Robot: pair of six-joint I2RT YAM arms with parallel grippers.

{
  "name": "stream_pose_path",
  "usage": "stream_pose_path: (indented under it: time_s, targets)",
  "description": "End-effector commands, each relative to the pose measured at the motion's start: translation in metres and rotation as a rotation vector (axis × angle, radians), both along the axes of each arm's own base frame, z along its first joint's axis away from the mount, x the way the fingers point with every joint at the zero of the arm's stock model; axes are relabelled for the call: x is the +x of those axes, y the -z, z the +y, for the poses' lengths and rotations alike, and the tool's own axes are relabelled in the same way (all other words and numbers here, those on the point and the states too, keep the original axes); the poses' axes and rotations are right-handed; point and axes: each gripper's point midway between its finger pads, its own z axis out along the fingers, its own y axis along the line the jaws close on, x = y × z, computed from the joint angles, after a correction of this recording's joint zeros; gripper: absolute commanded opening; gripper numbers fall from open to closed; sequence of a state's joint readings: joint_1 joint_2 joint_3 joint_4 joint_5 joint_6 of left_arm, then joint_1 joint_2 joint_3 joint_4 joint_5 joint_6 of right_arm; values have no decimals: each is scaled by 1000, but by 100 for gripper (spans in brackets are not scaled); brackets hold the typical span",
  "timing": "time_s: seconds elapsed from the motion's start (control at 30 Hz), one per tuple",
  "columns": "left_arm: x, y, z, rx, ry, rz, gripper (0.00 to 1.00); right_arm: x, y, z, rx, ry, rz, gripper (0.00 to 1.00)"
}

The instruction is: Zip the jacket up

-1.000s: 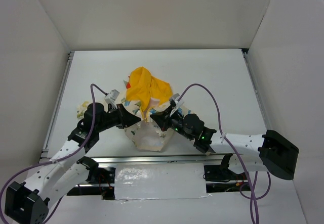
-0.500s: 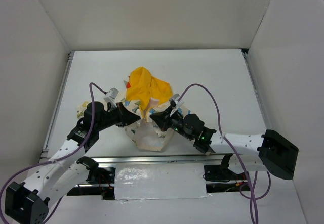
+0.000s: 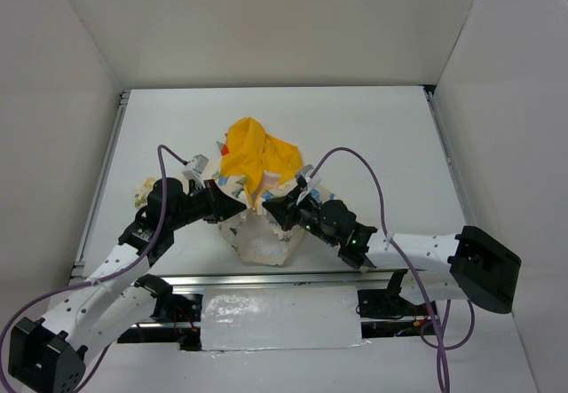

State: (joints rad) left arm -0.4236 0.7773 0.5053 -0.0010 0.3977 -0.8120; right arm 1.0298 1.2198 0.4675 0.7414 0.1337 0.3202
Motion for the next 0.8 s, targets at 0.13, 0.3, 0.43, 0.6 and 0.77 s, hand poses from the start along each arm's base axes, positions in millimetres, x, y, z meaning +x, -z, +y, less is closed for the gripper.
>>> stream_pose_path:
  time_s: [0.13, 0.3, 0.43, 0.6, 0.77]
  targets:
    - [3, -24, -4, -21, 22, -73, 0, 6, -27, 4, 61, 21, -58, 0]
    - [3, -20, -5, -19, 22, -66, 0, 6, -30, 5, 66, 15, -63, 0]
    - [3, -19, -5, -22, 25, -64, 0, 6, -31, 5, 66, 16, -63, 0]
    - [3, -19, -5, -20, 27, -64, 0, 7, -32, 7, 67, 15, -67, 0]
    - [2, -18, -6, -27, 31, -60, 0, 8, -33, 7, 66, 18, -68, 0]
